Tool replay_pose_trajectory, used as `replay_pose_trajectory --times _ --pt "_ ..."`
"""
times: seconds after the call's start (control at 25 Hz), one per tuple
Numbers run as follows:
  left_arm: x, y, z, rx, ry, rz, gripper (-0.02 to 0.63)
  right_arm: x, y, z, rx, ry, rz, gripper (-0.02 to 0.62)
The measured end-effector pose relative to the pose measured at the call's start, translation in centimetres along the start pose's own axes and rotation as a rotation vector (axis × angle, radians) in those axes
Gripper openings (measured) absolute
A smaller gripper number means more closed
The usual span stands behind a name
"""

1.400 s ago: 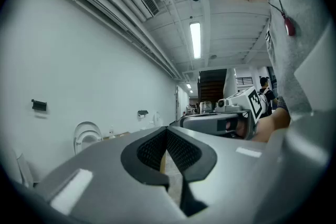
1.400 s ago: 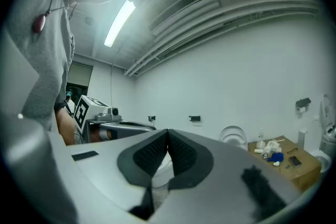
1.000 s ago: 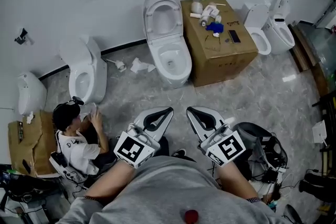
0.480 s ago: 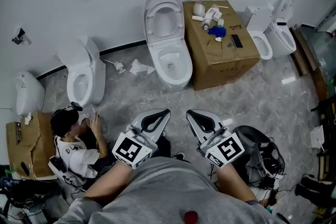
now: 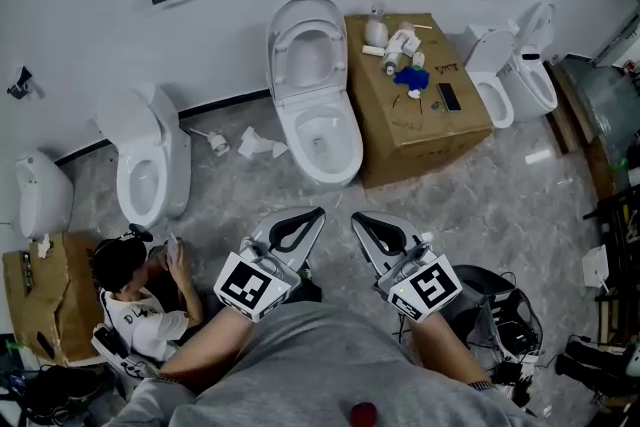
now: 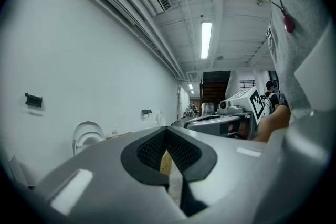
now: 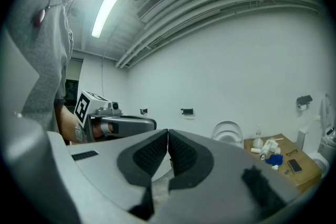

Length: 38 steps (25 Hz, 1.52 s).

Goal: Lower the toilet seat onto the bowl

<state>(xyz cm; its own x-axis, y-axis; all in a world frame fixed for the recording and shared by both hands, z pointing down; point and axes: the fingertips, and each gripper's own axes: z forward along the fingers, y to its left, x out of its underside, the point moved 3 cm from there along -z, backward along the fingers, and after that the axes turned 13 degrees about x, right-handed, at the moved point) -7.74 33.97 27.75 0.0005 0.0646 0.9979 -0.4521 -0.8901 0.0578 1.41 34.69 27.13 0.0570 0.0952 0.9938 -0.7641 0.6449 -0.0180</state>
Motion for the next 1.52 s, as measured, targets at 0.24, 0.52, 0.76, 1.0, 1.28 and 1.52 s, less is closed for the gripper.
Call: replay_pose_trajectory --times 0.24,0.52,0.76,1.0,1.28,1.52 --pt "-0.1 4.3 0.0 0.010 0.000 -0.025 0.009 -0.4 -0.7 4.3 0.010 0.014 -0.003 0.015" --pt "0.3 7.8 0.0 0.051 -0.013 -0.018 0.008 -0.6 -1.3 7.5 0.049 0.028 -0.006 0.015" --pt "0.8 10.1 0.3 0.069 -0.003 -0.016 0.008 -0.3 -2.3 9.4 0.078 0.027 -0.001 0.015" --pt "1.4 12.3 2.0 0.055 0.010 -0.027 0.009 -0.1 -5.0 10.9 0.086 0.023 0.010 0.015" --pt "0.8 15.6 5.4 0.018 0.015 -0.009 0.009 -0.5 -9.7 13.7 0.054 0.014 -0.005 0.015" --pt "0.4 19.1 9.3 -0.031 0.025 -0.012 0.009 -0.9 -14.5 16.2 0.007 0.013 -0.004 0.015"
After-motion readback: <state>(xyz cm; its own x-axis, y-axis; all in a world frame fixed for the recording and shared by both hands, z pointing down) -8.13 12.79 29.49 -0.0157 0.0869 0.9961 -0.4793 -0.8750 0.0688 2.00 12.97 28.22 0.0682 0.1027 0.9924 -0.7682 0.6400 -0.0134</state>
